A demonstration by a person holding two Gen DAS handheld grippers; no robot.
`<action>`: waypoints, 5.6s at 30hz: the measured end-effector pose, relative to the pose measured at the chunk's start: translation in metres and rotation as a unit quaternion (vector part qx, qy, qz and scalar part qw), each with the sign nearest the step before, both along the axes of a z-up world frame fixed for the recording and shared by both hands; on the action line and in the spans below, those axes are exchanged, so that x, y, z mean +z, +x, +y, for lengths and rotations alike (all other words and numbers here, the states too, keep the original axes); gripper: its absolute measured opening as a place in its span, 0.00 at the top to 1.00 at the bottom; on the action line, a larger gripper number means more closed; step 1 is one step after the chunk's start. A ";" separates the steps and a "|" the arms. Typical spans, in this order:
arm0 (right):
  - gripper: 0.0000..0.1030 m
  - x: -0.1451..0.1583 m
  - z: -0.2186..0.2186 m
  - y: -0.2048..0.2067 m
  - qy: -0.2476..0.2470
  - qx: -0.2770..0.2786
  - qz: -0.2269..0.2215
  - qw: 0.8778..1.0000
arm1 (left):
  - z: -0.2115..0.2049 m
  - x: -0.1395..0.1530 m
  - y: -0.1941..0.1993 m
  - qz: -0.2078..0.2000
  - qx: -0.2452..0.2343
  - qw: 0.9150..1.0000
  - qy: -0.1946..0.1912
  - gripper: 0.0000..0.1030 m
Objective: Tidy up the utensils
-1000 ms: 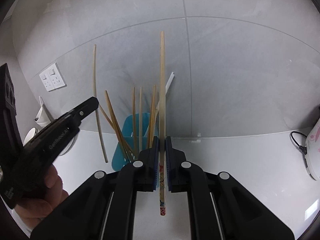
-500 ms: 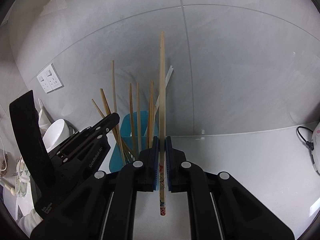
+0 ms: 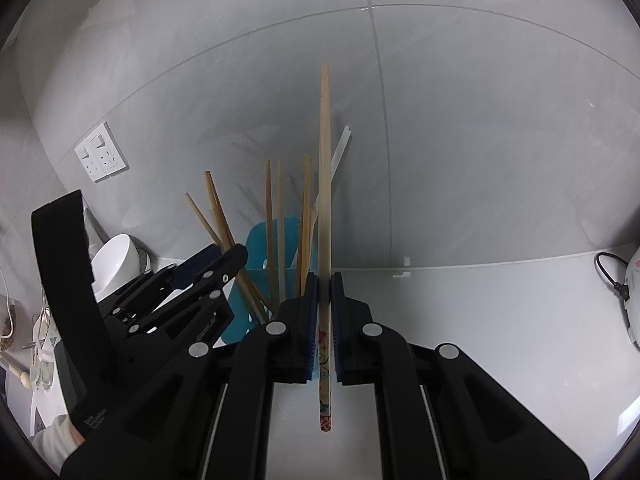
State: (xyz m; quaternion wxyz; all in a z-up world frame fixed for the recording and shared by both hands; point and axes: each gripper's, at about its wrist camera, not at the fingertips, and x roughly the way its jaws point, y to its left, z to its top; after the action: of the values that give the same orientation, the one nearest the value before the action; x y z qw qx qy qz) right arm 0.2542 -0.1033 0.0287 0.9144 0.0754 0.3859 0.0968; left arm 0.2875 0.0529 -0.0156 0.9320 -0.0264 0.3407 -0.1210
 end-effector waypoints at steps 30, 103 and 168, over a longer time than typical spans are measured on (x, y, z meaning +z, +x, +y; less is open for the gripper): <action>0.94 -0.002 0.027 0.034 0.081 0.041 -0.105 0.990 | 0.071 -0.009 -0.035 0.090 0.059 0.994 0.024 0.06; 0.08 0.008 -0.002 -0.073 -0.043 0.042 -0.015 0.998 | 0.058 0.039 -0.103 0.087 0.067 0.994 0.025 0.06; 0.08 0.002 -0.002 -0.065 -0.046 0.020 0.009 0.999 | 0.053 0.036 -0.093 0.078 0.063 0.994 0.036 0.06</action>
State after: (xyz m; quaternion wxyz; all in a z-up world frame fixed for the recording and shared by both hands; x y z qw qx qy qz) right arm 0.1896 -0.1055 0.0312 0.9112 0.0268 0.3995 0.0968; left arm 0.1946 0.1057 0.0203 0.9085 -0.0241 0.4144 -0.0471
